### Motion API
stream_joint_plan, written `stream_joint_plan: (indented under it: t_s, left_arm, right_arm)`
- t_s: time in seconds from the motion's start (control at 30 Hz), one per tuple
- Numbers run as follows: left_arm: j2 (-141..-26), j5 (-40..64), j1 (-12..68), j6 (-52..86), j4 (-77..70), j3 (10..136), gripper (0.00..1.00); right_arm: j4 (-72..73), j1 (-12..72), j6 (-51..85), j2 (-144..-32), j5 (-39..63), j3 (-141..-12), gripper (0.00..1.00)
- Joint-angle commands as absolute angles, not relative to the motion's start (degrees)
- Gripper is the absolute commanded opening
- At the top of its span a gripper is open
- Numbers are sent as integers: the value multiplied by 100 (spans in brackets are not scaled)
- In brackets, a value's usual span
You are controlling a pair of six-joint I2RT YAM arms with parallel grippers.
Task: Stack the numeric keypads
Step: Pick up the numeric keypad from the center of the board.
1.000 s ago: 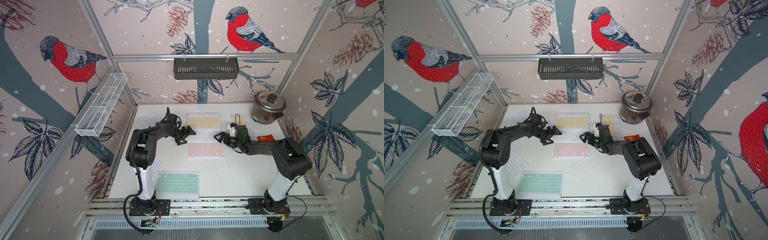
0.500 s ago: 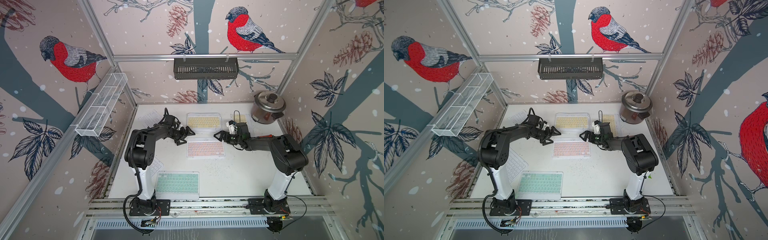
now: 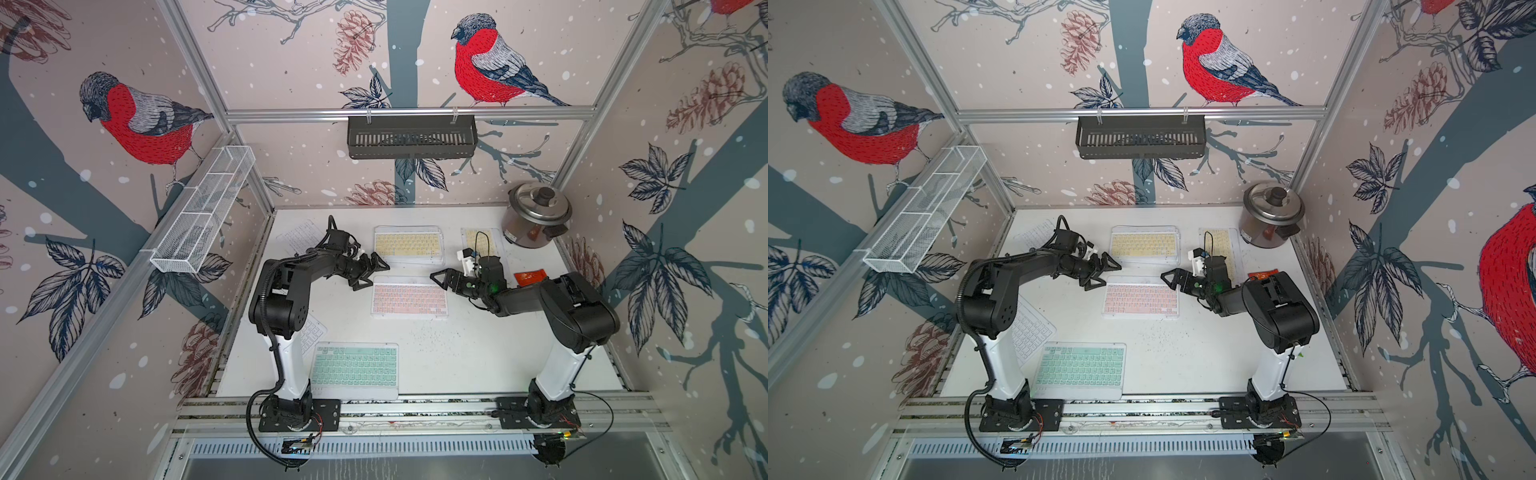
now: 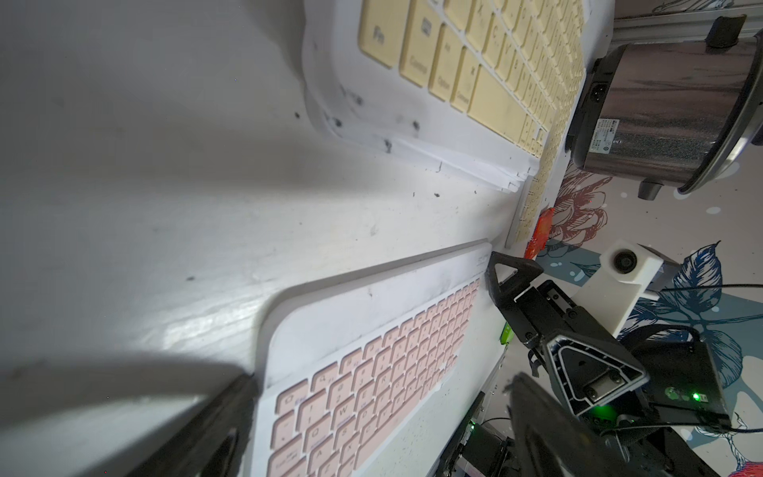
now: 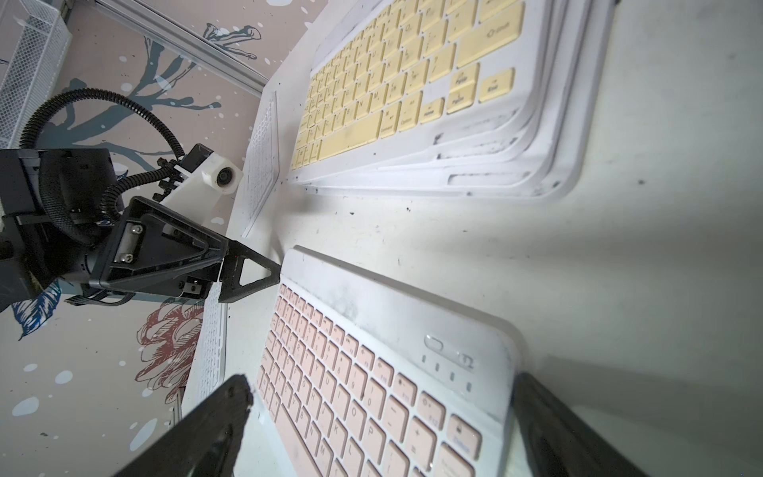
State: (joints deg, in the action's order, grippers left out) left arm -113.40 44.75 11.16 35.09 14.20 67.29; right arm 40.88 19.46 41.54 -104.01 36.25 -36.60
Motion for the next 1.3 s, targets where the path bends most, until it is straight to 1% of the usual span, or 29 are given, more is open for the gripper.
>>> stream_joint_plan:
  t_s: [0.0,0.27,0.77,1.07,1.27]
  left_arm:
    - [-11483,3778,1191,3603,1774,6580,96]
    - [-11497,4012,1230,3776,1505,6453,96]
    - [-11452,4280,1201,3864,1364,6469,96]
    - [-11292,4411,1087,3944,1278,6418,96]
    - [-11176,4568,1077,4194,952,6253,96]
  right_arm:
    - [3853,2063,4566,-10338,4541,-3577,100]
    - [3653,2195,4474,-9977,4614,-3826,100]
    - [3807,2196,4908,-9839,4711,-4165,100]
    - [3643,2189,4975,-9860,4646,-4511,100]
    - [3431,2202,4958,-10151,4598,-4968,100]
